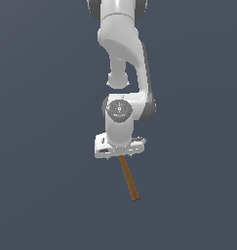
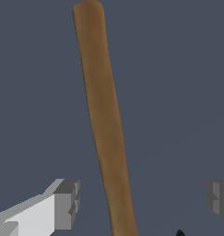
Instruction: Pick up the object and move it to a goal position.
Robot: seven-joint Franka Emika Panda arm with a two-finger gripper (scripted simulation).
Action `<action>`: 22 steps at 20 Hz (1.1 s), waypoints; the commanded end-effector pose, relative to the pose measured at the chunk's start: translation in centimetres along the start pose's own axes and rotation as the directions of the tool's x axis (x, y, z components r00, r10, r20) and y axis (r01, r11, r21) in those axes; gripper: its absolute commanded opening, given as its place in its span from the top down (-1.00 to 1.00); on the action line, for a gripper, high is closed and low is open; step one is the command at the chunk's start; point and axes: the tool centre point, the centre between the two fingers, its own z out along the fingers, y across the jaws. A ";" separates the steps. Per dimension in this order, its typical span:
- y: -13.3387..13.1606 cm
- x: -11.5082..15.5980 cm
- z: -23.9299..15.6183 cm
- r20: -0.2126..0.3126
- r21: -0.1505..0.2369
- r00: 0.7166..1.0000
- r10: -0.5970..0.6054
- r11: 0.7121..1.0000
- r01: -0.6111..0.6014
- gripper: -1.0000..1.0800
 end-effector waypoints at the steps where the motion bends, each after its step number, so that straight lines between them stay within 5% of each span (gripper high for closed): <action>1: 0.1 0.2 0.8 0.003 -0.002 1.000 -0.012 1.000 0.012 -0.92; 22: 0.1 0.2 6.4 0.006 -0.003 1.000 -0.020 1.000 0.020 -0.92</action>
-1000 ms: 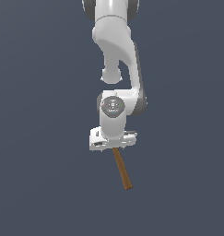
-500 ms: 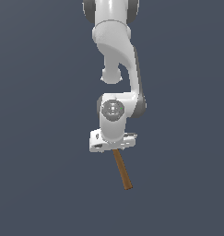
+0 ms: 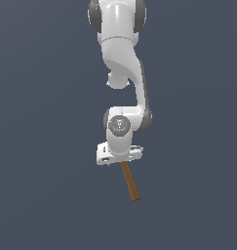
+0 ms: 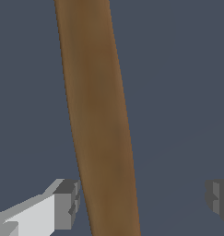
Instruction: Pick up the object and move it to a goal position.
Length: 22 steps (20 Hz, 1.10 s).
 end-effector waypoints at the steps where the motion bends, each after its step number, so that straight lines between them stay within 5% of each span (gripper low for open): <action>1: 0.1 0.1 0.4 -0.001 0.000 1.000 0.000 1.000 0.000 -0.92; 3: 0.1 0.1 0.4 -0.001 0.000 1.000 0.000 1.000 0.000 -0.92; 4: 0.1 0.1 0.4 -0.001 0.000 1.000 0.000 1.000 0.000 1.00; 16: 0.0 0.2 0.3 0.000 0.001 1.000 -0.003 1.000 0.003 1.00; 22: 2.6 0.3 -1.6 0.000 0.001 1.000 -0.003 1.000 0.003 1.00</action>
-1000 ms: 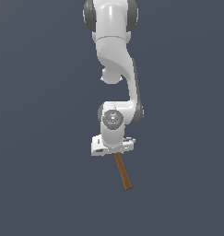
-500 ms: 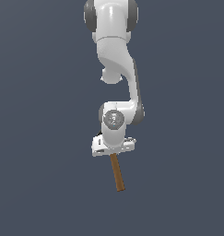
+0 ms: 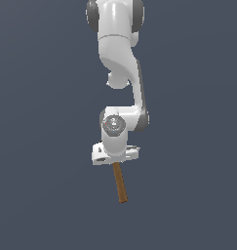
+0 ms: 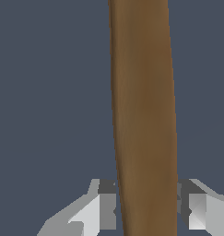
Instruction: Pick up the object and move it to a goal position.
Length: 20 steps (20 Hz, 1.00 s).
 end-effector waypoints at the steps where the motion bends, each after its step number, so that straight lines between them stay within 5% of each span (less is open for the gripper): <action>1: 1.8 0.2 -1.4 -0.005 -0.002 1.000 0.003 1.000 -0.003 1.00; 20: 17.2 1.6 -12.3 -0.005 -0.002 1.000 0.004 1.000 -0.004 1.00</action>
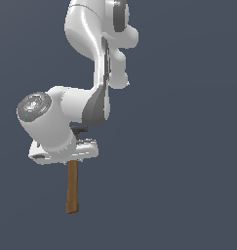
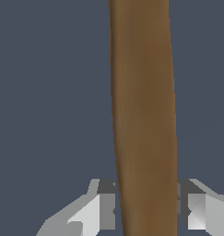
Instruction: Pick up the object and move it to a goal position.
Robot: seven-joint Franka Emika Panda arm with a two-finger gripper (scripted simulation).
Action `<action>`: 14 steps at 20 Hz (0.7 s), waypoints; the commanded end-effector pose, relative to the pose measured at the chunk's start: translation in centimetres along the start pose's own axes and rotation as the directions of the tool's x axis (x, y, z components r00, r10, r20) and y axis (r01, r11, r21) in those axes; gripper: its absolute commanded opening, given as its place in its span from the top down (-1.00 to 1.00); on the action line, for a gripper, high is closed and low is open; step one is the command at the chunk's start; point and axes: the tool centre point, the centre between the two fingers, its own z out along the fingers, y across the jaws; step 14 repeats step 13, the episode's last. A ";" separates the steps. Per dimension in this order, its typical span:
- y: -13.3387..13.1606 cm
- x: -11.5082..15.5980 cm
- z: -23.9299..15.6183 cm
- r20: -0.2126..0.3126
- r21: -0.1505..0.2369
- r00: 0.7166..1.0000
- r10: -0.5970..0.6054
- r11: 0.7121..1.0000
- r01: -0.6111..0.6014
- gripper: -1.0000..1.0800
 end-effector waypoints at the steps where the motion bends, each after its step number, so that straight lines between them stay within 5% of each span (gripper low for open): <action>1: 1.2 0.3 -1.1 -0.003 -0.001 1.000 -0.002 1.000 0.002 1.00; 14: 3.3 0.7 -2.6 -0.003 -0.001 1.000 -0.001 1.000 0.001 1.00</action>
